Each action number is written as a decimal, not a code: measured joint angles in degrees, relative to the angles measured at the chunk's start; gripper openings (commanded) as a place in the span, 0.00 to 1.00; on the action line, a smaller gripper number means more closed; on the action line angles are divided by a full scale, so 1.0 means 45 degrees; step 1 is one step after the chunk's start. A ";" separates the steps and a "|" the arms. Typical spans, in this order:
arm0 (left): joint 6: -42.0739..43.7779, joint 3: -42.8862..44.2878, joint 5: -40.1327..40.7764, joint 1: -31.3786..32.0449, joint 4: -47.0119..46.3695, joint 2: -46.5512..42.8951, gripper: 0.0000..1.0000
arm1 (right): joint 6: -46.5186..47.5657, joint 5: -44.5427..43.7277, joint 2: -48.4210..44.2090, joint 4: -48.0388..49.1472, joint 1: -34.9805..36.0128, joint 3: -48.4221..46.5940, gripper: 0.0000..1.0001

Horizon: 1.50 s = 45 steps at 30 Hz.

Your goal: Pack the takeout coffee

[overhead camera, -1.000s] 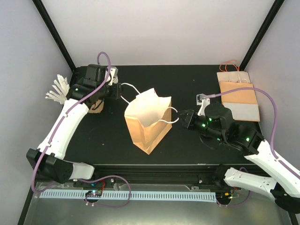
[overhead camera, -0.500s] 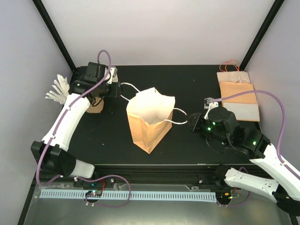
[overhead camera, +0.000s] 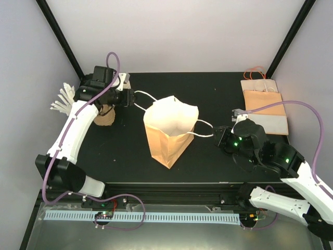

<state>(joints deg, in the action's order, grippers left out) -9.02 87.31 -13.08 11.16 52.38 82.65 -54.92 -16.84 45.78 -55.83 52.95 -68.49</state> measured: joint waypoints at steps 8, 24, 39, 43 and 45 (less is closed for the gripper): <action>-0.0520 0.0821 -0.2273 0.0005 -0.0049 0.1112 0.49 | 0.0617 0.0053 0.0816 0.0083 -0.0476 -0.0646 0.01; -0.1277 0.4809 -0.3400 0.0015 -0.0180 0.3279 0.47 | 0.2832 0.2637 0.2501 0.0738 -0.4726 -0.2045 0.01; -0.1564 0.3657 -0.5095 0.0301 -0.0549 0.3609 0.75 | 0.3347 0.3259 0.2701 0.1039 -0.5838 -0.0942 0.29; -0.1423 0.3322 -0.5736 0.0301 -0.0515 0.3225 0.77 | 0.3546 0.3400 0.2671 0.1141 -0.5858 -0.0947 0.62; -0.1321 0.3055 -0.5843 0.0296 -0.0500 0.2759 0.79 | 0.3594 0.3473 0.2652 0.1141 -0.5858 -0.1010 0.66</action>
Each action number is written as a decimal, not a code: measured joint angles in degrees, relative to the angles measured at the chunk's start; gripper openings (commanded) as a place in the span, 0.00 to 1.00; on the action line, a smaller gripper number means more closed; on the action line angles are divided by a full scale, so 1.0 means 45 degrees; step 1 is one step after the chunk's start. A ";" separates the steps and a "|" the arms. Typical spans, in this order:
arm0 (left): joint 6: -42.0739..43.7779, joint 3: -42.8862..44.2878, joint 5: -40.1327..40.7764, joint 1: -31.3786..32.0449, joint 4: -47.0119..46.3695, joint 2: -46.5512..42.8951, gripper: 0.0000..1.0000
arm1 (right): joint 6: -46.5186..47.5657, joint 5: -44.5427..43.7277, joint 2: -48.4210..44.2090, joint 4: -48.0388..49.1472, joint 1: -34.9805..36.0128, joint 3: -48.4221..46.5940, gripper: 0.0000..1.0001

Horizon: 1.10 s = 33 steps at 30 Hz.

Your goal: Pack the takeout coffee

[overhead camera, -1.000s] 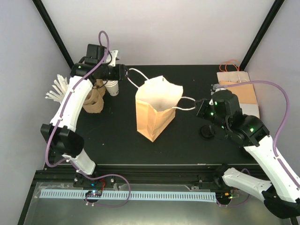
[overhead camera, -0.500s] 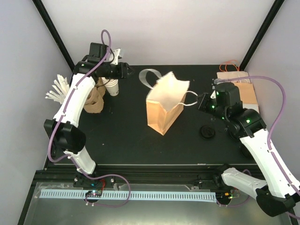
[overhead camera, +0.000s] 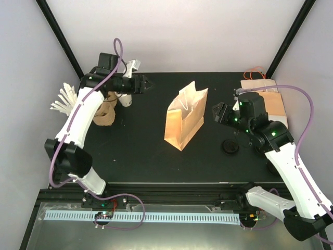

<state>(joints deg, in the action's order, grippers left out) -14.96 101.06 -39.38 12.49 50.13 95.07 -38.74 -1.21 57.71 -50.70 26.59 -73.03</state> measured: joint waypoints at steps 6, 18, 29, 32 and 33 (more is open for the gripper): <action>0.0845 -0.1088 0.1477 -0.0058 0.0262 -0.2322 0.81 | 0.0423 0.0301 -0.0389 -0.0039 0.0000 -0.0549 0.75; 0.1972 -0.4843 0.7096 -0.2492 0.0185 -0.5280 0.46 | 0.0981 0.2322 -0.2395 0.0325 0.0000 0.0291 0.78; 0.1797 -0.4959 0.4469 -0.5445 -0.0010 -0.2278 0.42 | 0.1171 0.4333 -0.2409 0.0350 0.0000 0.1064 0.78; 0.1700 -0.4959 0.4036 -0.5911 -0.0034 -0.2001 0.44 | 0.1175 0.4750 -0.2424 0.0393 0.0000 0.1239 0.78; 0.1690 -0.4959 0.3944 -0.6028 -0.0058 -0.1991 0.44 | 0.1185 0.4857 -0.2424 0.0393 0.0000 0.1297 0.79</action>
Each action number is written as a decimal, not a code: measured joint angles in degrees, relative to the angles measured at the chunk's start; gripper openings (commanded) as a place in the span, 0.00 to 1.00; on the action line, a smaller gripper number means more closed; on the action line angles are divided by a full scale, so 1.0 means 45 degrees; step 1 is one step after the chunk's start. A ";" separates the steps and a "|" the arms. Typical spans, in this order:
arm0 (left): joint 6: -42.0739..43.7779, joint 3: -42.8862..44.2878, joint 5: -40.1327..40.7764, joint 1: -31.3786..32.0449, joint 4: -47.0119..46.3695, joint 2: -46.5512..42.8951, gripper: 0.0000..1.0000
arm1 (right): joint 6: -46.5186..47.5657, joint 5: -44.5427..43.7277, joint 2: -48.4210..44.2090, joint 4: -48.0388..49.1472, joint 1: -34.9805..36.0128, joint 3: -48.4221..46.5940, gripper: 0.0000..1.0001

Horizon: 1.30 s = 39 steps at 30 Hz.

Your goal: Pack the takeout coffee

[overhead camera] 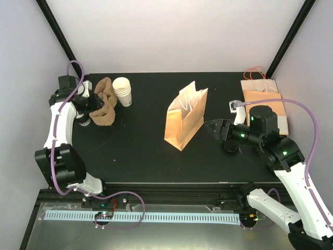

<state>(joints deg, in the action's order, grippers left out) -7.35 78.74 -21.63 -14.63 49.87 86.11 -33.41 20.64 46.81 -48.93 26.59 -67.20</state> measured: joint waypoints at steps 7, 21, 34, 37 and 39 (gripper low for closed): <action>0.0039 0.0345 -0.0797 -0.0257 -0.0097 0.0223 0.40 | 0.0117 0.0389 0.0005 -0.0029 0.0000 0.0087 0.79; 0.0262 0.0612 -0.1307 -0.0257 -0.0151 0.1209 0.35 | 0.0126 0.0549 0.0175 -0.0029 0.0000 0.0087 0.79; 0.0384 0.1010 -0.1404 -0.0277 -0.0146 0.1705 0.10 | 0.0121 0.0544 0.0291 -0.0029 0.0000 0.0087 0.79; 0.0427 0.1049 -0.1452 -0.0316 -0.0141 0.1739 0.07 | 0.0121 0.0544 0.0335 -0.0029 0.0000 0.0087 0.79; 0.0500 0.1064 -0.1452 -0.0316 -0.0136 0.1739 0.06 | 0.0121 0.0544 0.0350 -0.0029 0.0000 0.0087 0.79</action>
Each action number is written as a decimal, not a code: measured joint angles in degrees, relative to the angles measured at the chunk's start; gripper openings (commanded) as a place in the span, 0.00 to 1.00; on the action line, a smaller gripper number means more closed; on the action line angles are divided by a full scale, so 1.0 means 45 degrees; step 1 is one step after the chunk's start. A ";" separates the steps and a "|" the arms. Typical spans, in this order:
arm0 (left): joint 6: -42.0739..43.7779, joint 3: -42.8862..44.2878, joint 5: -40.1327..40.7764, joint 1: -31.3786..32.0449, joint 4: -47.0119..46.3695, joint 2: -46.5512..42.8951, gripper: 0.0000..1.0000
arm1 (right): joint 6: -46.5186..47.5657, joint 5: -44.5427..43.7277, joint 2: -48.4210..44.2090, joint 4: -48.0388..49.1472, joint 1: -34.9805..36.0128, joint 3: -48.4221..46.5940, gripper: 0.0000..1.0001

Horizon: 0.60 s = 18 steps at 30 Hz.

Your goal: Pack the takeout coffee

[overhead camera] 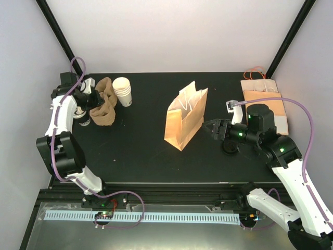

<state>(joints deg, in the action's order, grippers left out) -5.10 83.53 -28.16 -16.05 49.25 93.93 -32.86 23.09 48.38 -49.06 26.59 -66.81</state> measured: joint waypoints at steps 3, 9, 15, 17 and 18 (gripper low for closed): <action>0.0044 0.0092 0.0097 0.0000 0.0029 0.0000 0.06 | 0.0000 0.0000 0.0015 0.0000 0.0000 0.0000 0.79; 0.0044 0.0126 0.0369 0.0000 -0.0039 -0.0151 0.06 | 0.0000 0.0005 0.0073 0.0000 0.0000 0.0000 0.79; 0.0044 0.0121 0.0685 0.0000 -0.0330 -0.0758 0.06 | -0.0005 0.0005 0.0121 0.0005 0.0000 0.0000 0.79; 0.0039 0.0078 0.0763 0.0000 -0.0491 -0.1044 0.06 | 0.0000 0.0005 0.0121 0.0005 0.0000 0.0000 0.79; 0.0034 0.0063 0.0787 0.0000 -0.0559 -0.1151 0.06 | 0.0000 0.0005 0.0121 0.0005 0.0000 0.0000 0.79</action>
<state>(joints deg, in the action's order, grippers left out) -4.95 83.81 -24.62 -16.05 46.74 88.75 -32.86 23.11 48.93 -49.04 26.59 -66.81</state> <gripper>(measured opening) 0.062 0.789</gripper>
